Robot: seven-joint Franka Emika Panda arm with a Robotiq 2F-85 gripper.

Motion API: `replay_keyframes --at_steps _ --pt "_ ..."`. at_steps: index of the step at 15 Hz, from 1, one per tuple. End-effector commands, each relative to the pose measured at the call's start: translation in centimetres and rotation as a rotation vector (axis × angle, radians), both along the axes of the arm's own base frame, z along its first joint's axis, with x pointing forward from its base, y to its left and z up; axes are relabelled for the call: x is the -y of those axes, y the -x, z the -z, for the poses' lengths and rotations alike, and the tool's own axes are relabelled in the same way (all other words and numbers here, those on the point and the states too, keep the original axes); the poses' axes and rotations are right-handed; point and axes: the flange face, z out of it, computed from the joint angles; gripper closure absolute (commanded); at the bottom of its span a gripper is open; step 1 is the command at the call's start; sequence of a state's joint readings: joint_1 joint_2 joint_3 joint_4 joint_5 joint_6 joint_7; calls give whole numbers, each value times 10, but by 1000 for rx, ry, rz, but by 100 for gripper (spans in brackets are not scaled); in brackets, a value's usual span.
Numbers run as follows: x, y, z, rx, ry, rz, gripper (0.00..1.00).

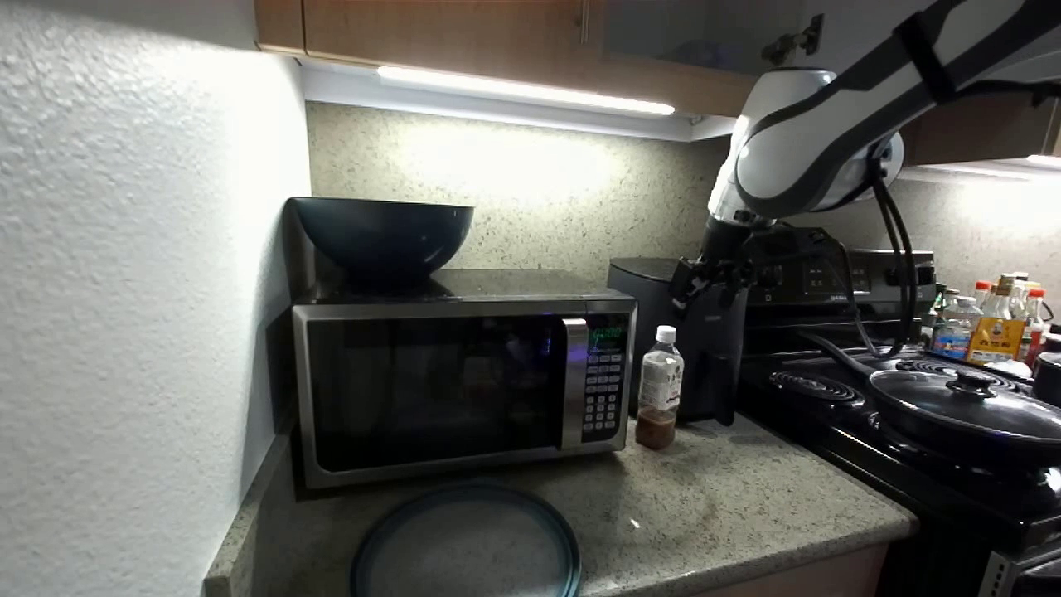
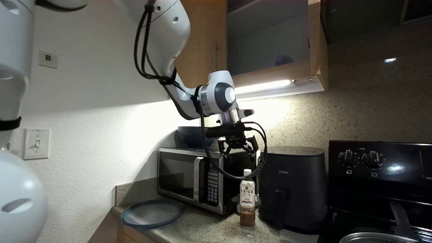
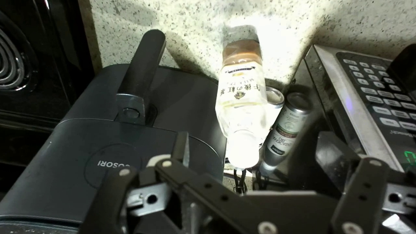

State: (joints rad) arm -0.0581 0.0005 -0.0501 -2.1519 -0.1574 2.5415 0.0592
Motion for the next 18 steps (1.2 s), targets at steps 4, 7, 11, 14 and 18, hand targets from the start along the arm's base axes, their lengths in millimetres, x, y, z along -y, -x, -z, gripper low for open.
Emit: replay_keyframes --at_steps 4,7,11,14,18 --pt "-3 -42 6 -51 24 -76 0" --pt "-3 -40 8 -53 24 -48 0" --pt "-2 -49 14 -66 26 -51 0" --pt "0 -59 22 -73 28 -52 0" --pt "4 -75 37 -98 23 -59 0"
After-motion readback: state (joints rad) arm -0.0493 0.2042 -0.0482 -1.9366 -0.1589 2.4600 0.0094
